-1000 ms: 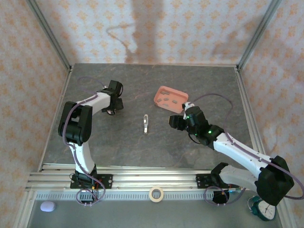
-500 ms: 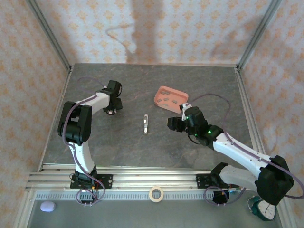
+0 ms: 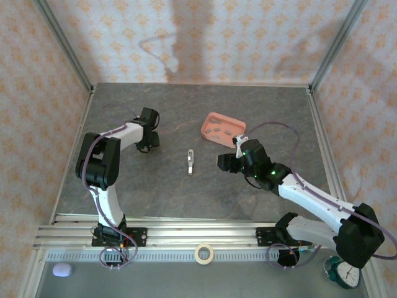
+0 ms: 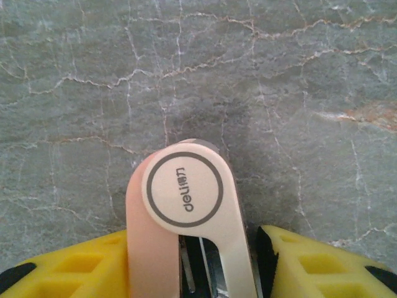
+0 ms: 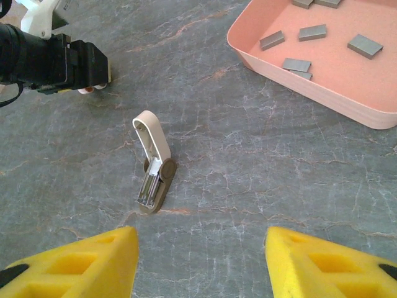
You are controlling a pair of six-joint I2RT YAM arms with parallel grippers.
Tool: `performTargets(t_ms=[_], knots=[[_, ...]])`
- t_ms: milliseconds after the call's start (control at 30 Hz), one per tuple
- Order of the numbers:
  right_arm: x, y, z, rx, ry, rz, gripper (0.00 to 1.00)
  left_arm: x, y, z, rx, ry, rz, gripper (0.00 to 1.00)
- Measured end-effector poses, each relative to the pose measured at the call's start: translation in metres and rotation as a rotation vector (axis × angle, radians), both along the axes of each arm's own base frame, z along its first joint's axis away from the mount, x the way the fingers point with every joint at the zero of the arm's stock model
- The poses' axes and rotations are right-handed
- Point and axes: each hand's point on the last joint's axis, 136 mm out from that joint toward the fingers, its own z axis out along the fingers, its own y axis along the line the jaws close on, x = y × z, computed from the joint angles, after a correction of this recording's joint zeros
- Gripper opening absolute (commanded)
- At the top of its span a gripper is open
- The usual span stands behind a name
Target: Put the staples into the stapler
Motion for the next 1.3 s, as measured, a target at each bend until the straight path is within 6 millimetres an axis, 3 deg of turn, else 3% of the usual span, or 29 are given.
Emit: performTargets(t_ms=[400, 633, 733, 933, 1100, 1300], knots=[[-0.001, -0.001, 0.003, 0.005, -0.007, 0.000, 0.56, -0.012, -0.001, 0.006, -0.009, 0.001, -0.029, 0.34], [0.000, -0.002, 0.007, 0.015, -0.011, -0.014, 0.58, -0.028, -0.012, 0.046, -0.046, -0.087, -0.116, 0.33], [0.003, 0.001, 0.015, 0.028, -0.012, -0.017, 0.59, -0.038, -0.032, 0.069, -0.038, -0.143, -0.230, 0.30], [0.017, 0.021, 0.047, 0.066, -0.013, 0.009, 0.60, -0.065, -0.096, 0.111, -0.085, -0.274, -0.558, 0.23], [0.023, 0.034, 0.064, 0.108, 0.005, 0.049, 0.60, -0.088, -0.118, 0.135, -0.133, -0.412, -0.759, 0.15], [0.026, 0.054, 0.072, 0.169, 0.082, 0.136, 0.59, -0.124, -0.146, 0.149, -0.138, -0.602, -1.069, 0.10]])
